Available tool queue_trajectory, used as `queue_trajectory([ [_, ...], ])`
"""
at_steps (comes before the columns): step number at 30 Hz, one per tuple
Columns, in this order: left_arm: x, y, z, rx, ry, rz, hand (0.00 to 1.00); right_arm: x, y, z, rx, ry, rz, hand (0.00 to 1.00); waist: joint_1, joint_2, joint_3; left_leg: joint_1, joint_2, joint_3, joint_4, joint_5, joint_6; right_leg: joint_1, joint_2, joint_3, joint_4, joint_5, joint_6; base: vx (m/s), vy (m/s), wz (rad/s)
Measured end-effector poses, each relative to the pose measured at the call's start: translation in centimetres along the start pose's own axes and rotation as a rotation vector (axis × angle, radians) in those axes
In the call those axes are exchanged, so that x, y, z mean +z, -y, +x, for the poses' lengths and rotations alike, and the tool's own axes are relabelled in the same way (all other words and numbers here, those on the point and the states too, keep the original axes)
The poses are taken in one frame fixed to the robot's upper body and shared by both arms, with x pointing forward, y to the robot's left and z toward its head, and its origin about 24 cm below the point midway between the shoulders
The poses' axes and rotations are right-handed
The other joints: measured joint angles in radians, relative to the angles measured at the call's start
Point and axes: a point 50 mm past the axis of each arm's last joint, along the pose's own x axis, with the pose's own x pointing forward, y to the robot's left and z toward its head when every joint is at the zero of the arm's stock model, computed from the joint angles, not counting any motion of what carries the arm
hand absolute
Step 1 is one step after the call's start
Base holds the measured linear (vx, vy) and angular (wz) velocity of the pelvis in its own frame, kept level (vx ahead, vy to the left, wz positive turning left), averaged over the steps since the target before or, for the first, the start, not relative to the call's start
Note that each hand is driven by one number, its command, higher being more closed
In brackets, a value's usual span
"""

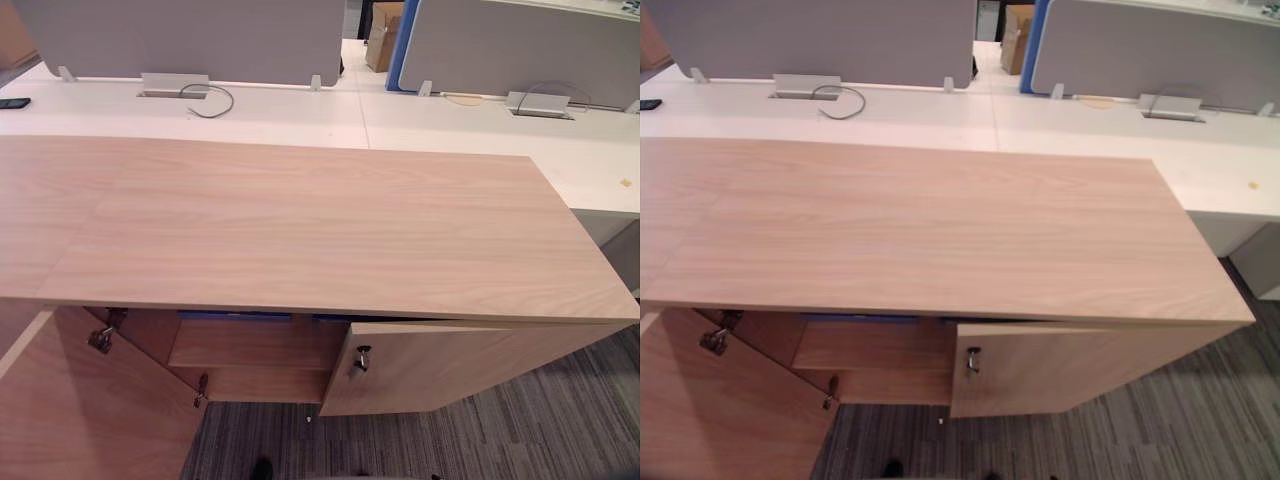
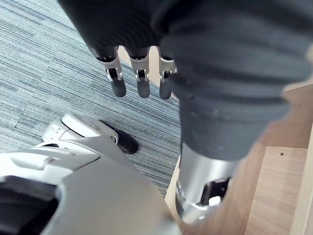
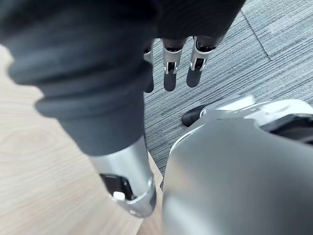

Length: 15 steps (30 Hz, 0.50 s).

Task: Walk over to the cabinet, pick up the folder, carry it to the office cabinet, place the folder inside the office cabinet, then close the office cabinet door

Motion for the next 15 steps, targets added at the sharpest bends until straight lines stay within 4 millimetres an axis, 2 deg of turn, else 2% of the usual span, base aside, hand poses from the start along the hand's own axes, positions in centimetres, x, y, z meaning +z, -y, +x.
queue_trajectory([
  [15, 0.1, 0.12, -0.01, -0.002, 0.006, -0.03, 0.0, 0.33, -0.18, -0.06, -0.025, 0.027, -0.006, 0.0, 0.002, 0.008, 0.013, -0.033, -0.018, -0.13, -0.008, 0.047, -0.01, 0.049, -0.016, -0.15, 0.015, -0.015, 0.004, -0.01, -0.015, 0.29],
])
